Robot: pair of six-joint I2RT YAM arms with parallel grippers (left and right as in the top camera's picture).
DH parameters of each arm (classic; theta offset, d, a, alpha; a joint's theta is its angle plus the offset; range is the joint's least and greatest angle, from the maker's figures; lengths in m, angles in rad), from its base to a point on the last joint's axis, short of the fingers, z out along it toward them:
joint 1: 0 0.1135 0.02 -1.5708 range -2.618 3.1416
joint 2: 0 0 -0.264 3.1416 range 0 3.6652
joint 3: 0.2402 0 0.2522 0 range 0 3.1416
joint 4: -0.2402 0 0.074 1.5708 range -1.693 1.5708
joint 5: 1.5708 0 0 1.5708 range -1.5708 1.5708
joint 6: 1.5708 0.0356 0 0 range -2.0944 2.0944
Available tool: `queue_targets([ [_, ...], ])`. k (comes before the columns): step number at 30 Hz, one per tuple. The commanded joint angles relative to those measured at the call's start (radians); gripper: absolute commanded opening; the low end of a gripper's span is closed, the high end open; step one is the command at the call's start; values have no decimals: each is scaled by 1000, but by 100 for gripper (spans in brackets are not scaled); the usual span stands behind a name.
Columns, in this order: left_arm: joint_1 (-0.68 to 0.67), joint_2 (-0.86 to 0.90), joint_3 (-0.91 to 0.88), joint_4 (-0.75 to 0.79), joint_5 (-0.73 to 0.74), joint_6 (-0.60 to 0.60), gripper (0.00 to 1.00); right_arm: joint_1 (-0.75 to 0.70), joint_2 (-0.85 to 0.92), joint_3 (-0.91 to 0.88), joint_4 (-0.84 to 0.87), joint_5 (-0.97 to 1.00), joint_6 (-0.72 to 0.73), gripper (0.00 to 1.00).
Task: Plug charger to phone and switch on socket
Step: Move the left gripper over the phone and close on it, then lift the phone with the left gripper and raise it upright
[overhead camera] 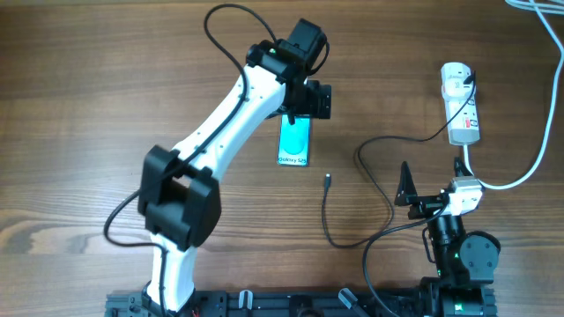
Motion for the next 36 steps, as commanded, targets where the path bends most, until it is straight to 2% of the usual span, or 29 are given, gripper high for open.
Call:
queue_targets([
  [1,2,92,18,-1,-21,23,100,6,-5,-1,5,17,-13,100],
  [13,-9,242,17,19,-21,23,100,6,-5,-1,5,17,-13,100],
  [21,-11,250,13,39,-21,23,100,6,-5,-1,5,17,-13,100],
  [27,-11,250,-81,102,-22,23,100,6,-5,-1,5,17,-13,100],
  [31,-11,250,-92,105,-129,23,100,6,-5,-1,5,17,-13,100],
  [36,-11,250,-92,100,-137,23,100,6,-5,-1,5,17,-13,100],
])
